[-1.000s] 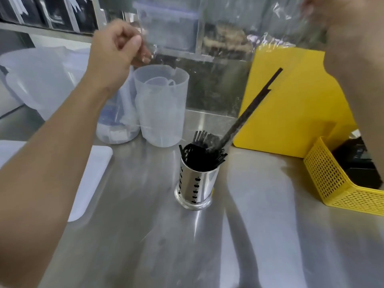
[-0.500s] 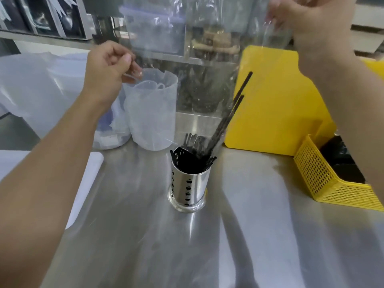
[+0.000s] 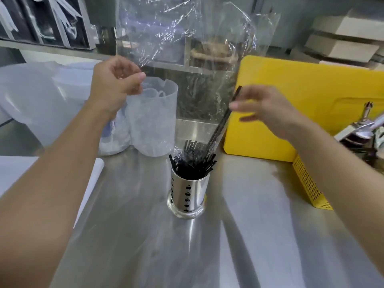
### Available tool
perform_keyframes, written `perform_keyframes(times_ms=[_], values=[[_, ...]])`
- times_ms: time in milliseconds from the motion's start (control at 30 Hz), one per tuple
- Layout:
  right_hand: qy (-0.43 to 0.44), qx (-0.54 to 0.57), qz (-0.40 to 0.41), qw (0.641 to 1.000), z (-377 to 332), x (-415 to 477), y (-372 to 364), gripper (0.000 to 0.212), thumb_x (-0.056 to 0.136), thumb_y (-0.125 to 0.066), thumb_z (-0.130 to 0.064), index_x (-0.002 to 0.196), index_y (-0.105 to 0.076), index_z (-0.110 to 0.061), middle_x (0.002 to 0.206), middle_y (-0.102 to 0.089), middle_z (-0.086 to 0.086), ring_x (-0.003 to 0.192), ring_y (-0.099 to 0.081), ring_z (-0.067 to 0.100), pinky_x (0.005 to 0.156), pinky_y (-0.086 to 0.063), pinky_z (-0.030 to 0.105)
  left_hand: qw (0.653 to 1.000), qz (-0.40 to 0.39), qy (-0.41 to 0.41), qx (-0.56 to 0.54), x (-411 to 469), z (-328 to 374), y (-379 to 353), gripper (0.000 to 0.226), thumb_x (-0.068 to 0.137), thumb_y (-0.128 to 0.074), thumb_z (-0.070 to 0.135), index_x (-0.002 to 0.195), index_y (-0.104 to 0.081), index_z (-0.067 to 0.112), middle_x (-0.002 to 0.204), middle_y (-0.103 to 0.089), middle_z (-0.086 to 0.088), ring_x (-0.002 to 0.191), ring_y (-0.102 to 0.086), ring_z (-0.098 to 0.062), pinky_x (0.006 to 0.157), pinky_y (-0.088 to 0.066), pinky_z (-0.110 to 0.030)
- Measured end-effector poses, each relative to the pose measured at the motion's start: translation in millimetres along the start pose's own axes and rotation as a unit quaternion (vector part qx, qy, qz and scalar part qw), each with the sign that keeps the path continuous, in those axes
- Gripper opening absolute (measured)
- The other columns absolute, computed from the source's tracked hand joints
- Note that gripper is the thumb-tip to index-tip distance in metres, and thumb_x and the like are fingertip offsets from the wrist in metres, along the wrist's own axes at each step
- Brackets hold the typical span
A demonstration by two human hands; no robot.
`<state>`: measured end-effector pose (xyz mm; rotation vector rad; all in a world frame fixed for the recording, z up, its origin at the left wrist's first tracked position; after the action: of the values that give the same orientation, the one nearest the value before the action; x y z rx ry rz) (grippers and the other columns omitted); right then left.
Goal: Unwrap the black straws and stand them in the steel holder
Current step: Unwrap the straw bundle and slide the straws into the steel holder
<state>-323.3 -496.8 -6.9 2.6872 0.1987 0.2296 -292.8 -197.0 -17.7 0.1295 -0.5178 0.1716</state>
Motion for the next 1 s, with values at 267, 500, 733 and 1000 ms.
perform_keyframes(times_ms=[267,500,733,1000], values=[[-0.061,0.057,0.041,0.996,38,-8,-38,0.011,0.079,-0.071,-0.008,0.082,-0.066,0.001,0.074,-0.064,0.009,0.068,-0.063,0.013,0.074,-0.054,0.035,1.000,0.006,0.010,-0.023,-6,0,-5,0.024,0.078,-0.069,0.003,0.071,-0.059,0.024,0.058,-0.065,0.014,0.056,-0.060,-0.008,0.065,-0.056,-0.028],[-0.042,0.072,0.087,0.993,49,-8,-59,0.034,0.076,-0.075,-0.010,0.057,-0.047,-0.009,0.050,-0.058,0.006,0.043,-0.055,0.010,0.048,-0.049,0.025,1.000,0.013,0.010,-0.016,-8,2,-1,0.024,0.078,-0.069,0.001,0.071,-0.058,0.021,0.056,-0.064,0.015,0.055,-0.057,-0.009,0.063,-0.053,-0.027],[-0.022,0.095,0.077,0.992,55,-7,-69,0.029,0.087,-0.052,0.012,0.075,-0.044,-0.013,0.074,-0.054,0.008,0.063,-0.055,0.020,0.050,-0.050,0.027,1.000,-0.022,0.009,0.018,-12,-2,8,0.024,0.078,-0.070,0.003,0.072,-0.058,0.023,0.057,-0.065,0.014,0.052,-0.059,-0.006,0.063,-0.055,-0.028],[-0.012,0.117,0.072,0.990,62,-5,-69,0.027,0.081,-0.062,0.010,0.068,-0.053,-0.011,0.050,-0.058,-0.010,0.045,-0.057,0.002,0.045,-0.047,0.019,0.999,-0.032,0.003,0.009,-15,2,5,0.021,0.079,-0.068,0.001,0.074,-0.058,0.020,0.057,-0.066,0.013,0.055,-0.062,-0.005,0.064,-0.056,-0.025]])
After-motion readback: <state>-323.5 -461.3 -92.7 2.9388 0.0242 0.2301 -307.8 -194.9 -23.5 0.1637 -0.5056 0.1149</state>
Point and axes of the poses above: each hand's wrist, its own x-axis towards the middle knuckle, its own y-axis out of the back of the hand, z = x × y, the point moved 1 cm from there along x, towards the middle knuckle
